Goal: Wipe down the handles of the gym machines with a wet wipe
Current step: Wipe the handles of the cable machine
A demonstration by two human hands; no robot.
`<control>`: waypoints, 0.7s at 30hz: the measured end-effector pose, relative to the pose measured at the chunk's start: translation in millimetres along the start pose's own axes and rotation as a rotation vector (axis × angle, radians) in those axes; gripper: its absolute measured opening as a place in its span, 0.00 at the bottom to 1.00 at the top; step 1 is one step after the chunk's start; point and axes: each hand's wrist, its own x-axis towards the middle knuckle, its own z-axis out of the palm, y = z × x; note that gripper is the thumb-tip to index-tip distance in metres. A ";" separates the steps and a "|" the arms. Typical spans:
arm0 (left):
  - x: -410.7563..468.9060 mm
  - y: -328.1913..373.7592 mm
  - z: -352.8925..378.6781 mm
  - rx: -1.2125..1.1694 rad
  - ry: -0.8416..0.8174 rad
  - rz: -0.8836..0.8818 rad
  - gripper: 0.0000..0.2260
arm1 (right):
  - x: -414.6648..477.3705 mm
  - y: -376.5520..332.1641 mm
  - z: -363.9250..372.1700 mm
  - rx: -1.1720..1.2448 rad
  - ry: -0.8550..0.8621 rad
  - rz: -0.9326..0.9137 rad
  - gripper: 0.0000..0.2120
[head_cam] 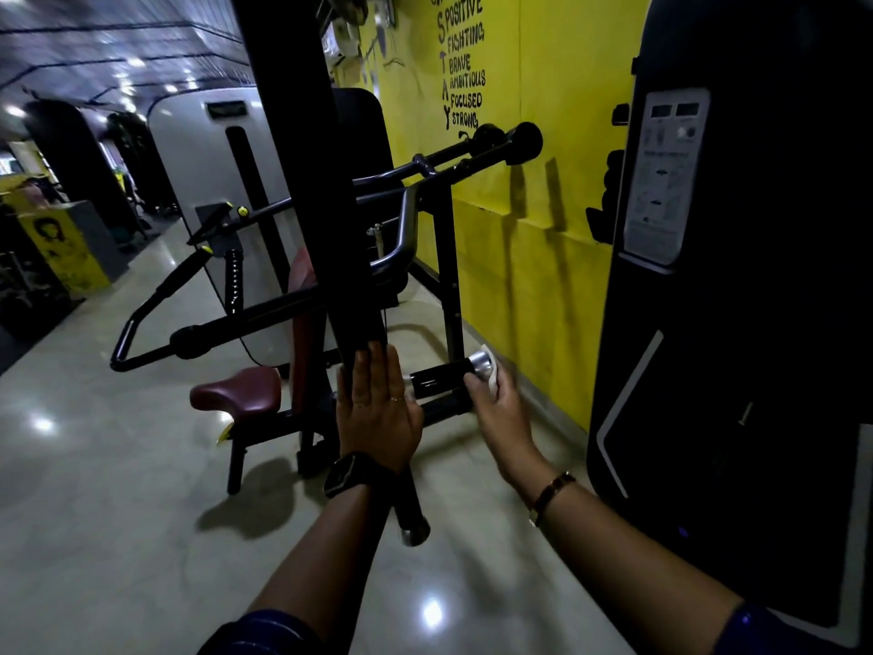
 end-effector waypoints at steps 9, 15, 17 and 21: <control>1.2 -0.6 1.7 -0.015 -0.006 -0.020 0.38 | 11.8 5.6 -3.5 -0.642 -0.019 -0.277 0.26; -0.4 -1.0 -0.7 -0.008 -0.024 -0.018 0.37 | 13.7 0.0 7.3 -0.858 0.051 -0.556 0.22; -1.3 -0.7 0.6 -0.004 -0.038 -0.012 0.37 | 5.6 -8.1 28.4 -0.901 -0.020 -0.659 0.21; -3.2 -1.5 -2.5 -0.001 -0.056 0.013 0.36 | -13.4 -6.2 45.3 -0.784 -0.142 -0.649 0.24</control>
